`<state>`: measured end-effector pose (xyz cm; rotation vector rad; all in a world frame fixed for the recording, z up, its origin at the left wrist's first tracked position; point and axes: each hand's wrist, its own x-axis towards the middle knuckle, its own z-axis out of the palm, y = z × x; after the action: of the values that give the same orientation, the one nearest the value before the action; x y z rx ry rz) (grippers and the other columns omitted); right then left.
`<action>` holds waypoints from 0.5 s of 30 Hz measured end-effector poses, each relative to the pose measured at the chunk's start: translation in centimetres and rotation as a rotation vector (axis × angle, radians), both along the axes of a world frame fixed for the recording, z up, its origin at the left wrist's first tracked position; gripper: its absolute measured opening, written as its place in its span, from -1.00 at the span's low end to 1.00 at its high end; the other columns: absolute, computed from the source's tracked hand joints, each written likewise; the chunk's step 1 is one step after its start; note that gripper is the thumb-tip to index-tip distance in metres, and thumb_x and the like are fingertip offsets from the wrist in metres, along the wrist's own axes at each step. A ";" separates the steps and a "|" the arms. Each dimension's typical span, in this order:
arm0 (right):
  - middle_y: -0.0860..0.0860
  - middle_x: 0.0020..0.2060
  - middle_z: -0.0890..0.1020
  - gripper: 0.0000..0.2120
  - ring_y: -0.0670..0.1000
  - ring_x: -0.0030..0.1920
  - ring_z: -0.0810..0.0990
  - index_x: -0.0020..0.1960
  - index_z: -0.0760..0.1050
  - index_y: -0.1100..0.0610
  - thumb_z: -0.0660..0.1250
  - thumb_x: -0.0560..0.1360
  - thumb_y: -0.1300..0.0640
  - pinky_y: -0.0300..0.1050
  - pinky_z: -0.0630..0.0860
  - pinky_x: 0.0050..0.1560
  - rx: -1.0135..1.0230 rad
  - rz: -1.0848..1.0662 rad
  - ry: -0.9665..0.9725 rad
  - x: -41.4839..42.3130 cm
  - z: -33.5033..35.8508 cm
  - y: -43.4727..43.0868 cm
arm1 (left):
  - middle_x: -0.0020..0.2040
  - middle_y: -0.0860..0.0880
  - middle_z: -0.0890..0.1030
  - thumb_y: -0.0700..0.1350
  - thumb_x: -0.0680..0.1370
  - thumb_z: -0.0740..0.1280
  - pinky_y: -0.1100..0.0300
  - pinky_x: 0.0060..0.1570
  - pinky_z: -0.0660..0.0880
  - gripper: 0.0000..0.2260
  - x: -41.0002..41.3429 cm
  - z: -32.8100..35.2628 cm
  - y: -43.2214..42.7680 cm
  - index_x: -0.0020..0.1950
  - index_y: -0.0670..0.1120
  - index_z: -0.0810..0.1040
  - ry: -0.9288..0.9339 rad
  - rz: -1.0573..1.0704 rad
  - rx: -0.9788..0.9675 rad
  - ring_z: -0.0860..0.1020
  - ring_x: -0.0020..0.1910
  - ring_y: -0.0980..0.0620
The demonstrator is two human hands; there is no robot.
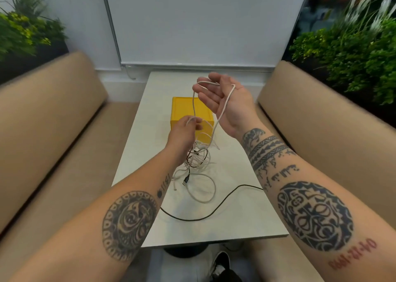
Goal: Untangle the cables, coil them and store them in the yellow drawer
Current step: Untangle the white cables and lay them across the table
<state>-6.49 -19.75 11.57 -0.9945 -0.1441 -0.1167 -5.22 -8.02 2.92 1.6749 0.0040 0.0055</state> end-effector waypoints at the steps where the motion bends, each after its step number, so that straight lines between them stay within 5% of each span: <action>1: 0.21 0.09 0.67 -0.76 0.17 0.06 0.70 0.12 0.47 0.23 0.11 0.71 0.10 -0.06 0.65 0.03 -0.013 -0.003 -0.025 -0.2 0.0 -0.3 | -0.10 0.03 0.63 -0.05 0.67 0.15 0.17 -0.32 0.32 -0.78 0.8 0.4 -0.1 -0.01 0.06 0.58 -0.023 0.047 -0.012 0.46 -0.28 0.04; 4: 0.07 0.12 0.67 -0.89 0.08 0.09 0.68 0.18 0.46 0.05 0.22 0.67 0.14 0.01 0.62 0.09 -0.168 -0.064 -0.061 -0.4 -0.5 -1.9 | -0.26 0.07 0.56 -0.05 0.67 0.14 0.22 -0.43 0.23 -0.76 3.9 1.7 -0.3 -0.12 0.04 0.53 -0.027 0.127 -0.164 0.35 -0.41 0.06; 6: 0.01 0.12 0.67 -0.78 0.04 0.05 0.67 0.20 0.44 -0.03 0.32 0.61 0.20 0.04 0.63 0.01 -0.357 -0.118 0.003 -0.3 -2.1 -3.0 | -0.30 0.08 0.52 -0.07 0.69 0.13 0.28 -0.51 0.15 -0.76 5.3 3.3 -0.5 -0.12 0.03 0.50 -0.028 0.148 -0.302 0.29 -0.48 0.07; 10: 0.01 -0.03 0.64 -0.80 0.06 -0.04 0.61 0.16 0.55 0.03 0.39 0.54 0.17 0.06 0.62 -0.08 -0.977 -0.114 0.244 0.0 -9.1 -3.7 | -0.32 0.08 0.44 -0.02 0.73 0.08 0.31 -0.54 0.07 -0.75 7.0 6.7 -0.5 -0.08 0.02 0.44 -0.050 0.141 -0.500 0.21 -0.51 0.12; 12: 0.01 0.07 0.60 -0.60 0.04 0.03 0.58 0.33 0.51 0.12 0.42 0.53 0.06 0.00 0.57 0.07 -1.257 0.030 0.320 -0.5 -12.9 -3.1 | -0.36 0.09 0.41 0.02 0.72 0.08 0.24 -0.45 0.07 -0.75 7.9 7.6 -0.6 -0.08 0.02 0.44 -0.028 0.118 -0.576 0.20 -0.49 0.12; 15: 0.06 0.38 0.47 -0.29 0.06 0.34 0.48 0.54 0.27 0.13 0.44 0.51 -0.11 -0.08 0.42 0.28 -1.255 0.145 0.356 -1.2 -16.2 -1.2 | -0.38 0.09 0.38 0.06 0.72 0.08 0.20 -0.39 0.07 -0.75 8.1 7.4 -1.0 -0.06 0.03 0.45 0.018 0.068 -0.599 0.22 -0.47 0.12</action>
<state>-7.66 -20.96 -4.64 -2.2266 0.0639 0.3334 2.91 -8.98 10.32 1.0750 0.0703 0.0372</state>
